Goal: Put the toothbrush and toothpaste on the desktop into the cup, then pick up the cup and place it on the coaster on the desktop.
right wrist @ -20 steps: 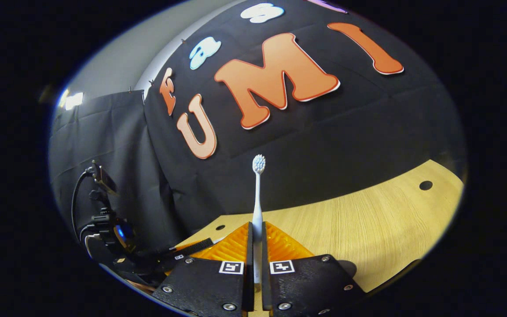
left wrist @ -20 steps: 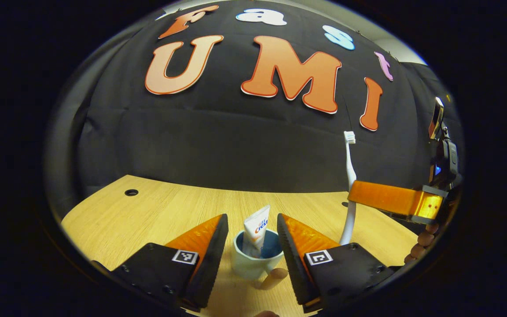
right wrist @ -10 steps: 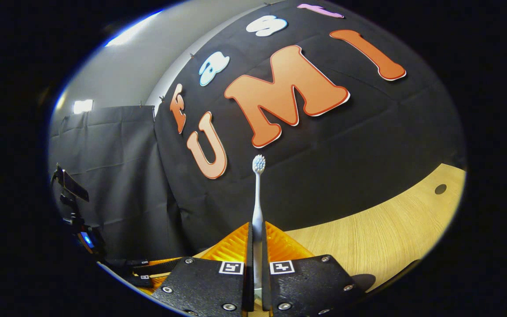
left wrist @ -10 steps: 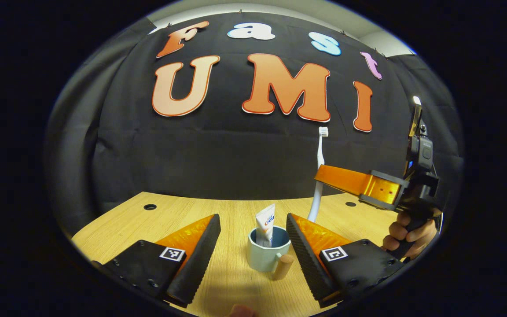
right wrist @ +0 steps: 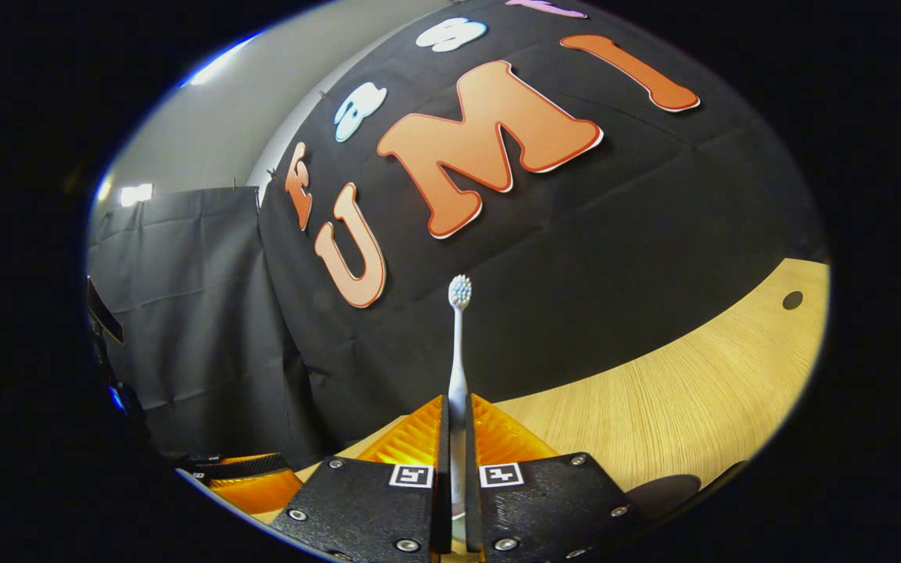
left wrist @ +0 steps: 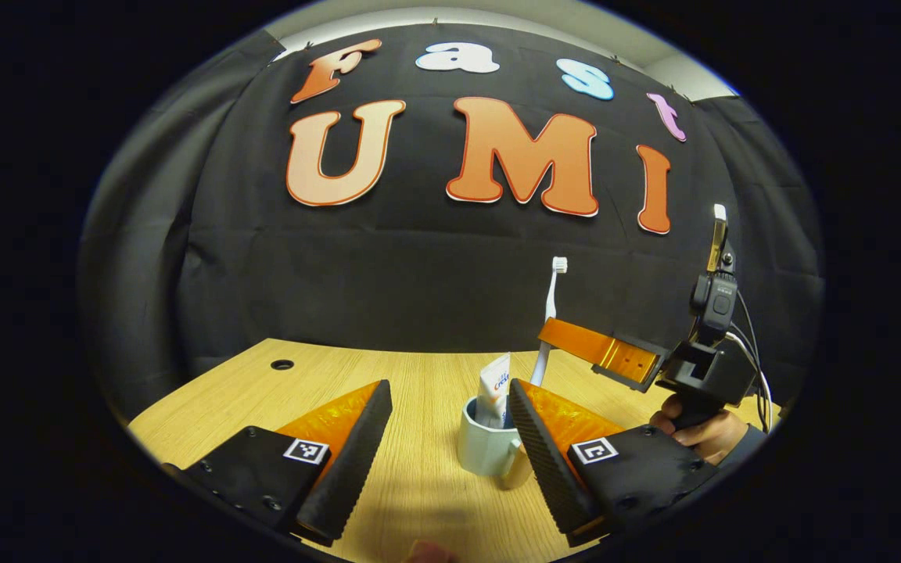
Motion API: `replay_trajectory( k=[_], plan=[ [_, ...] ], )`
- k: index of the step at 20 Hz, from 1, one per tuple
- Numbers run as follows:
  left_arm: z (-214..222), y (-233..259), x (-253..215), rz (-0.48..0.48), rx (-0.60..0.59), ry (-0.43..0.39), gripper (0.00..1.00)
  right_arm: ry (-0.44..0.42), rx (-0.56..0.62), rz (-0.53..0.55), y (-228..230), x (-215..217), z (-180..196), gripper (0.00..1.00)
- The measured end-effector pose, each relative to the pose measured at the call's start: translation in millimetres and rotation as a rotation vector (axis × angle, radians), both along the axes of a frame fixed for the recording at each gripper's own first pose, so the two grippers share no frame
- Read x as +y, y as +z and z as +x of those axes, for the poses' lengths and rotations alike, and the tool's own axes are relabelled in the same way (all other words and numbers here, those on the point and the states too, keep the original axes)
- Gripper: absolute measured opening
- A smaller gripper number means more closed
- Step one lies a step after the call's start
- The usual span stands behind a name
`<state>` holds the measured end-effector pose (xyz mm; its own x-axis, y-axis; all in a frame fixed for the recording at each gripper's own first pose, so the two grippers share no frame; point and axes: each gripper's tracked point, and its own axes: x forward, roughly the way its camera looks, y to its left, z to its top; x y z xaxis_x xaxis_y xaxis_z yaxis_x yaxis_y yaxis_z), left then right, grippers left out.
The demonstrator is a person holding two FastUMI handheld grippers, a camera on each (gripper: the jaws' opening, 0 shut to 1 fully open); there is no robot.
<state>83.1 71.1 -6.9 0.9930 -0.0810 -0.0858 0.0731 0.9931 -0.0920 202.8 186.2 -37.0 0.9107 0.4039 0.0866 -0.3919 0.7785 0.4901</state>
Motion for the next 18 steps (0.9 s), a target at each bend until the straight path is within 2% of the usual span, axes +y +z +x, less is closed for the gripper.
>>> replay_trajectory(
  k=[9, 11, 12, 15, 18],
  plan=[
    [2, -9, -11, 0.037, 0.059, -0.016, 0.98, 0.043, 0.086, -0.095, -29, 4, -11, 0.11],
    [5, -12, -10, 0.044, 0.094, 0.001, 0.98, 0.045, 0.116, -0.118, -32, -3, -16, 0.17],
    [7, -12, -11, 0.036, 0.117, -0.004, 0.98, 0.049, 0.123, -0.123, -30, -8, -20, 0.24],
    [9, -17, -18, -0.004, 0.173, -0.035, 0.98, 0.03, 0.086, -0.151, -13, -28, -34, 0.38],
    [17, -13, -31, -0.009, 0.237, -0.064, 0.98, -0.002, 0.05, -0.2, 4, -51, -48, 0.6]
  ],
)
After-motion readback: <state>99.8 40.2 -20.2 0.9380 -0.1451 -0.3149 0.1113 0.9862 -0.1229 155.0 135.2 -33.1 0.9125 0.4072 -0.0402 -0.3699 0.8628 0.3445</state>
